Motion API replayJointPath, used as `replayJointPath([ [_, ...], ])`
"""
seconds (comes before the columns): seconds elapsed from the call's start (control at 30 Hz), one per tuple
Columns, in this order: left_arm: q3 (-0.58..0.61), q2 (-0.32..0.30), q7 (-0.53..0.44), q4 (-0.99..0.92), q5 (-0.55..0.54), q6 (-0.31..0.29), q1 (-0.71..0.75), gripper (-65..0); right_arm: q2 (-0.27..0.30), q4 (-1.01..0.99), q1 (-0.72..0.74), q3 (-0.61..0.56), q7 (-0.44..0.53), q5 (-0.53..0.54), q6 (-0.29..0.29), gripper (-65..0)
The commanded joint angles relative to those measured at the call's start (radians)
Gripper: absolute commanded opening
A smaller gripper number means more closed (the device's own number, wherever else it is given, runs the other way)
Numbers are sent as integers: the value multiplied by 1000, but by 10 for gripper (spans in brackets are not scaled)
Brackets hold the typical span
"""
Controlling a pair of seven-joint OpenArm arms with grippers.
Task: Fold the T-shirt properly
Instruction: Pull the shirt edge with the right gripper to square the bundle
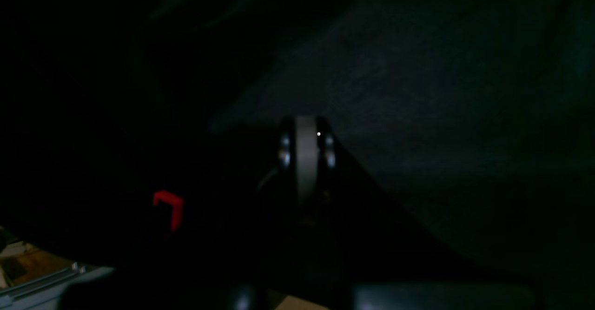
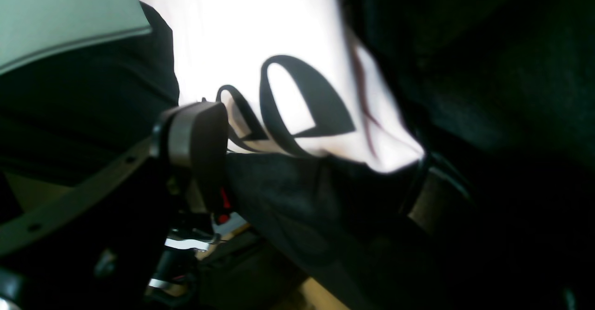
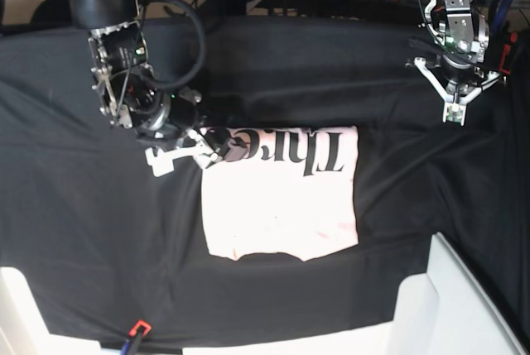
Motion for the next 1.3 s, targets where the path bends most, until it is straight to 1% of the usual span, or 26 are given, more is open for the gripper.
replayJointPath([
  [0.0, -4, -11, -12, 15, 5, 8, -2, -647, -2, -8, 13, -11, 2, -45, -45, -177],
  [0.27, -4, -26, -12, 13, 5, 8, 0, -647, -2, -56, 64, -9, 22, -45, -41, -183],
  [0.3, -4, -26, -12, 13, 5, 8, 0, -647, -3, -56, 65, -9, 22, -45, -41, -192],
  [0.33, -4, -26, -12, 13, 5, 8, 0, -647, -3, -56, 73, -9, 22, -44, -41, -216],
  [0.37, -4, -26, -12, 13, 5, 8, 0, -647, -3, -56, 77, -9, 22, -44, -41, -257],
  [0.4, -4, -26, -12, 13, 5, 8, 2, -647, -3, -57, 81, -9, 22, -44, -41, -321],
  [0.5, -4, -26, -12, 13, 5, 8, 2, -647, -3, -57, 84, -3, 20, -41, -41, -561],
  [0.53, -4, -26, -12, 13, 5, 8, 2, -647, -3, -57, 84, -3, 18, -41, -41, -621],
  [0.57, -4, -26, -12, 13, 5, 8, 0, -647, -3, -57, 84, -3, 15, -41, -41, -650],
  [0.67, -4, -26, -12, 13, 5, 8, 0, -647, -3, -50, 77, -3, 12, -41, -41, -649],
  [0.77, -4, -26, -12, 13, 5, 8, 0, -647, -2, -40, 61, -2, -20, -41, -41, -649],
  [0.93, -4, -26, -12, 13, 5, 8, -2, -647, 0, 87, 5, -3, -31, -41, -52, -649],
  [1.07, -4, -26, -12, 13, 5, 8, -2, -647, 1, 142, -24, -2, -66, -41, -107, -649],
  [1.27, -4, -26, -12, 13, 5, 8, -2, -647, 4, 237, -96, -2, -71, -41, -111, -649],
])
